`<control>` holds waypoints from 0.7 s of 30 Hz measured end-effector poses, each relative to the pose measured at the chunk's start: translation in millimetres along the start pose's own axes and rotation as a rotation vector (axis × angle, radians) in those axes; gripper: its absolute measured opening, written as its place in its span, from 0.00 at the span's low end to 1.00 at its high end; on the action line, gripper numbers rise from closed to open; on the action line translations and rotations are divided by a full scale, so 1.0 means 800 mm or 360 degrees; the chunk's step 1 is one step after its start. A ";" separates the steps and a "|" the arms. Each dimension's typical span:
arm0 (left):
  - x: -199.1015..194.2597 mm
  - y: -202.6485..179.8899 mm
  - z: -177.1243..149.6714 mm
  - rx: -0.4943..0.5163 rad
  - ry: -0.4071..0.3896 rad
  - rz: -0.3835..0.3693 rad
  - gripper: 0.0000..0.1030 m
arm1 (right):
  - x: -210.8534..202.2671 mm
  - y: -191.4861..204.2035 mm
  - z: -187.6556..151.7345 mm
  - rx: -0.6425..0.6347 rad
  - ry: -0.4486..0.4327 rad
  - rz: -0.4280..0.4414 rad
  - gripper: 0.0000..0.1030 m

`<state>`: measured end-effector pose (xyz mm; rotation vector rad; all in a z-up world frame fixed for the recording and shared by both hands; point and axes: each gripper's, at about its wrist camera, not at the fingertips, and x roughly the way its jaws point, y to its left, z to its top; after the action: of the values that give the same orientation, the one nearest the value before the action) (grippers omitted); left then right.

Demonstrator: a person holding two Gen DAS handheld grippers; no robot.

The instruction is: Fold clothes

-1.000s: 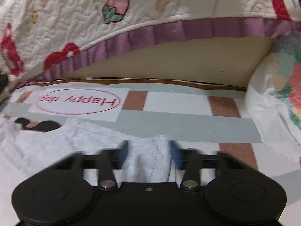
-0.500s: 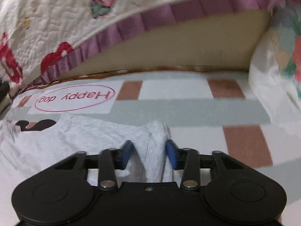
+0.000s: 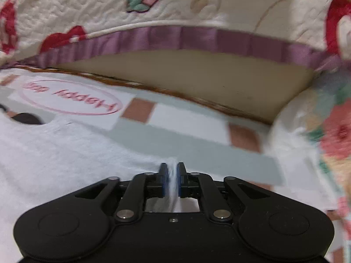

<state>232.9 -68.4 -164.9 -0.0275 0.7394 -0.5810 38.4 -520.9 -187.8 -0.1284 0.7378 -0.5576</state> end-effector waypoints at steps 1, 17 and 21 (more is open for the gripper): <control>-0.002 -0.006 0.002 0.0076 0.0063 -0.0094 0.34 | -0.010 0.010 0.002 -0.0071 -0.0074 -0.0095 0.15; 0.099 -0.084 0.026 0.0335 0.0363 -0.0147 0.30 | 0.054 0.080 0.049 -0.0187 0.0086 0.0634 0.60; 0.100 -0.071 0.024 0.0302 0.0318 -0.0144 0.30 | 0.055 0.071 0.048 -0.0171 0.0082 0.0662 0.00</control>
<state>264.9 -160.3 -188.1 0.1762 0.8770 -0.7456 115.4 -499.1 -202.8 -0.0575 0.8176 -0.1253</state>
